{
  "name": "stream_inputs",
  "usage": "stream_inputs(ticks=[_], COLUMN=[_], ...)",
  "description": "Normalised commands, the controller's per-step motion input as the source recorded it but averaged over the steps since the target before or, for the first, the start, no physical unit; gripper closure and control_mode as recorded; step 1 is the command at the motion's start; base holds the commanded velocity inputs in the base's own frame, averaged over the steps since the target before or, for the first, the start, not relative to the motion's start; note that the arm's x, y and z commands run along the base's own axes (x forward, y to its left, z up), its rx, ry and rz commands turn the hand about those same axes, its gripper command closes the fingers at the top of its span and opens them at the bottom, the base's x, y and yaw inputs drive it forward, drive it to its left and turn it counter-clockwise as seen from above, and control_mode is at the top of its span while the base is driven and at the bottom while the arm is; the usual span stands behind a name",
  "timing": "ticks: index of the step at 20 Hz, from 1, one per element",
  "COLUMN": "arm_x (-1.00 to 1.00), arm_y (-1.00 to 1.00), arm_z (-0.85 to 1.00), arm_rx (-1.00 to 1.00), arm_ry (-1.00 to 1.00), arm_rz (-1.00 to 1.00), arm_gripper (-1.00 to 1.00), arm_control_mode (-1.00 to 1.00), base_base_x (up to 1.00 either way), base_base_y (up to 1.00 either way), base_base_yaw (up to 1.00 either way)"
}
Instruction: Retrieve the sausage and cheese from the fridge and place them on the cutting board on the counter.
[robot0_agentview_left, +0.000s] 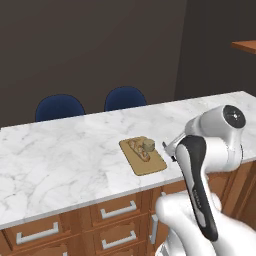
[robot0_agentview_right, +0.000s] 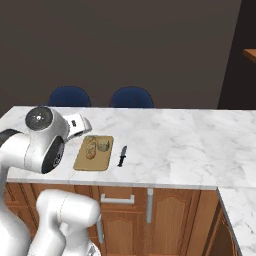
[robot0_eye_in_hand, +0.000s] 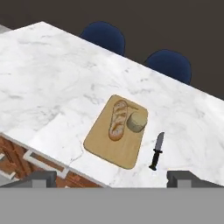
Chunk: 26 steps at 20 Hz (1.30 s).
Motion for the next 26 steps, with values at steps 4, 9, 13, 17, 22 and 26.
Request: stream_inputs(ticks=[4,9,13,17,22,26], arm_x=[-0.43,-0.42,0.00,0.00,0.00,0.00], arm_y=[0.10,0.08,0.00,0.00,0.00,0.00], arm_z=[0.28,0.27,0.09,0.00,0.00,0.00], arm_rx=[0.00,0.00,0.00,0.00,0.00,0.00], arm_ry=[0.00,0.00,-0.02,0.00,0.00,0.00], arm_rz=[-0.47,-0.46,-0.05,0.00,0.00,0.00], arm_gripper=[-1.00,-1.00,-1.00,-1.00,-1.00,-1.00], arm_control_mode=[-1.00,-1.00,1.00,1.00,1.00,1.00], base_base_x=[0.00,0.00,0.00,-0.37,-1.00,-0.49], base_base_y=[0.00,0.00,0.00,0.00,0.11,0.91], base_base_yaw=[0.00,0.00,0.00,0.00,0.14,0.60])
